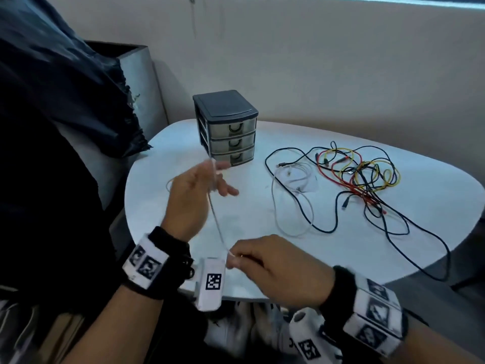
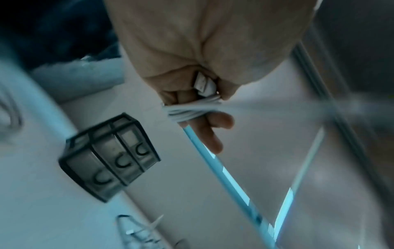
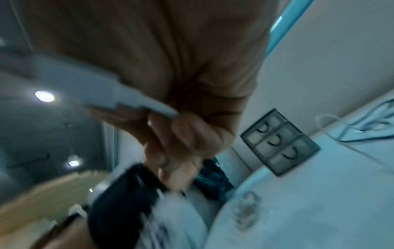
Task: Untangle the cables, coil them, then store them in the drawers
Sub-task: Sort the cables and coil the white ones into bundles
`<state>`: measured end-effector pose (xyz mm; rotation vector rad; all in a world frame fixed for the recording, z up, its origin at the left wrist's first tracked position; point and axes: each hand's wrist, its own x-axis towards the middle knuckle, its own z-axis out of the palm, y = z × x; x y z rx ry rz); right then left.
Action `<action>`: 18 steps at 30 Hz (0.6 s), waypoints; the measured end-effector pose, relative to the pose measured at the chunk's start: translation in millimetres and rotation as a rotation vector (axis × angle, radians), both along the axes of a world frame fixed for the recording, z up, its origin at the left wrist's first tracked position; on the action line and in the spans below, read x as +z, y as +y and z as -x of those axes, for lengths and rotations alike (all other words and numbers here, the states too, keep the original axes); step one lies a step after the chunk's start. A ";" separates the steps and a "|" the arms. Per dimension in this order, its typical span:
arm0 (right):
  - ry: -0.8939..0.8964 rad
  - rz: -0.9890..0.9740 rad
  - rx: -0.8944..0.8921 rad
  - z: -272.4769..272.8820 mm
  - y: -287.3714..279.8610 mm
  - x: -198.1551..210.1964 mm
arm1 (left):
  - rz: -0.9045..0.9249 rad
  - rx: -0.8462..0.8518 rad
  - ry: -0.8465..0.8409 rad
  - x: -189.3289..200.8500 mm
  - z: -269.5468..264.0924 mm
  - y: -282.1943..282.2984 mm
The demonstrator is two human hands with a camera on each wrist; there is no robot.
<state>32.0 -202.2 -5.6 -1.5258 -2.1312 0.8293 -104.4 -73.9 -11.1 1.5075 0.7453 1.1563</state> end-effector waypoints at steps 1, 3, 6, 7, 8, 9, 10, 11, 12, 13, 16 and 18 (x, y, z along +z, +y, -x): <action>-0.014 -0.029 0.024 1.0 -3.5 11.5 | -0.045 -0.016 0.147 -9.2 -0.8 -3.9; -0.006 -0.144 -0.023 -6.0 -2.6 33.7 | -0.036 -0.163 0.276 -22.1 -0.8 -15.7; 0.068 -0.310 -0.235 -34.1 16.2 40.2 | 0.178 -0.418 0.124 -17.8 3.4 -32.3; 0.082 -0.311 -0.270 -40.1 23.8 35.1 | 0.264 -0.476 0.038 -8.8 4.0 -37.5; 0.123 -0.274 -0.265 -41.7 29.2 27.8 | 0.340 -0.504 -0.052 0.0 3.9 -41.2; 0.188 -0.220 -0.242 -38.7 31.7 19.7 | 0.411 -0.500 -0.148 9.9 3.2 -44.1; 0.279 -0.172 -0.231 -32.6 32.0 13.0 | 0.478 -0.469 -0.243 16.9 1.6 -44.3; 0.389 -0.130 -0.251 -26.5 31.6 7.9 | 0.539 -0.434 -0.332 20.9 -0.5 -43.3; 0.512 -0.096 -0.296 -21.3 31.9 2.8 | 0.586 -0.403 -0.408 21.4 -2.5 -40.3; 0.634 -0.073 -0.351 -16.4 32.3 -1.4 | 0.623 -0.381 -0.472 21.0 -5.3 -37.3; 0.858 -0.033 -0.507 -2.2 35.0 -5.7 | 0.706 -0.315 -0.610 14.5 -15.4 -31.2; 0.934 -0.014 -0.577 3.3 35.3 -5.4 | 0.719 -0.264 -0.631 12.9 -22.3 -31.4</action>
